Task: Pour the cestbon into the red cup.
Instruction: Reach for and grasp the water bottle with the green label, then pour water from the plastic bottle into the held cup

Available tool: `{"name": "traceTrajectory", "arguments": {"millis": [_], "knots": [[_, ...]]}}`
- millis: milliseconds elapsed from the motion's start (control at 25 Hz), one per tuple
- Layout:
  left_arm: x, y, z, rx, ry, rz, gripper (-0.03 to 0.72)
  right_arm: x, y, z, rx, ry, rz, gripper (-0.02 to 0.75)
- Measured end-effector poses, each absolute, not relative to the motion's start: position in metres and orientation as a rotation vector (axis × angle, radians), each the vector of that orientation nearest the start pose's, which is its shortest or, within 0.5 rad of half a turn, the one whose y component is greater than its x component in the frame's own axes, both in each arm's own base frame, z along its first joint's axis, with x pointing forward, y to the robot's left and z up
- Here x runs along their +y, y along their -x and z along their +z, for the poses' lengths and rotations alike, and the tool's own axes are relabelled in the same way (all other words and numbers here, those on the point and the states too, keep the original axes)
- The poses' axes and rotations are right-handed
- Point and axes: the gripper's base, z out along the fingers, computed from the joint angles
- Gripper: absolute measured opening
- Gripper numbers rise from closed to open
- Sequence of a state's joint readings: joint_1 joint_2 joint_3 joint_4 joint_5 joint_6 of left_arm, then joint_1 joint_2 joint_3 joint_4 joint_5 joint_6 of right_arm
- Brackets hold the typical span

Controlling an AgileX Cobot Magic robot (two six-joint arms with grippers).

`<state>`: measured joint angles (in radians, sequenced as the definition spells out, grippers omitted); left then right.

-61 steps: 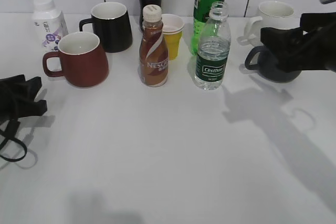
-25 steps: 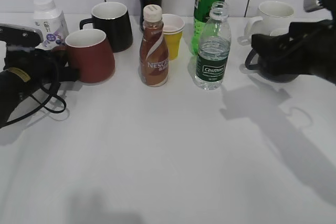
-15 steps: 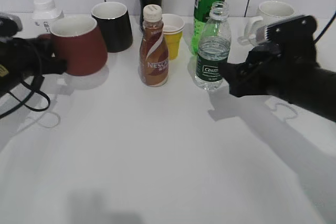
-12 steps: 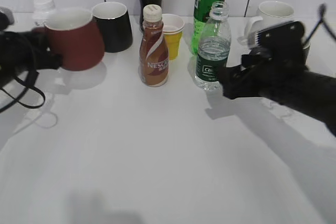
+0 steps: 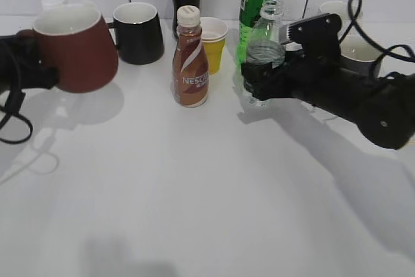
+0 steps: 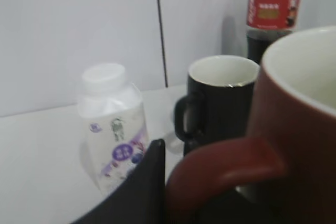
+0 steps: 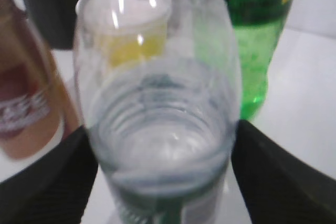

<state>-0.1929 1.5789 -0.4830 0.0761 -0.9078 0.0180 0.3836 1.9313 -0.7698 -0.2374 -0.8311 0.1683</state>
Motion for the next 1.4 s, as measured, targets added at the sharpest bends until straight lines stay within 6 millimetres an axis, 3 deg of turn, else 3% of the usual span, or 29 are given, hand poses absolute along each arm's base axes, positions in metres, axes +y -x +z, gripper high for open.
{"name": "traceTrajectory", "arguments": {"millis": [320,480,640,840,960,1200,1400], "knots": [[-0.075,-0.253,0.192,1.678,-0.392,-0.197,0.067,0.159,-0.352,0.122,1.808,0.472,0.429,0.585],[-0.086,-0.244,0.190,1.689,-0.479,-0.227,0.067,0.161,-0.356,0.121,1.802,0.472,0.430,0.462],[-0.101,-0.235,0.189,1.687,-0.570,-0.271,0.067,0.160,-0.356,0.123,1.822,0.477,0.419,0.461],[-0.123,-0.224,0.187,1.677,-0.665,-0.337,0.067,0.154,-0.345,0.140,1.880,0.488,0.384,0.461],[-0.135,-0.220,0.184,1.676,-0.713,-0.371,0.067,0.148,-0.328,0.164,1.828,0.545,0.364,0.461],[-0.159,-0.227,0.174,1.691,-0.782,-0.408,0.067,0.151,-0.294,0.207,1.596,0.912,0.298,0.461],[-0.172,-0.238,0.173,1.674,-0.813,-0.422,0.067,0.153,-0.289,0.210,1.439,1.156,0.138,0.461]]}}
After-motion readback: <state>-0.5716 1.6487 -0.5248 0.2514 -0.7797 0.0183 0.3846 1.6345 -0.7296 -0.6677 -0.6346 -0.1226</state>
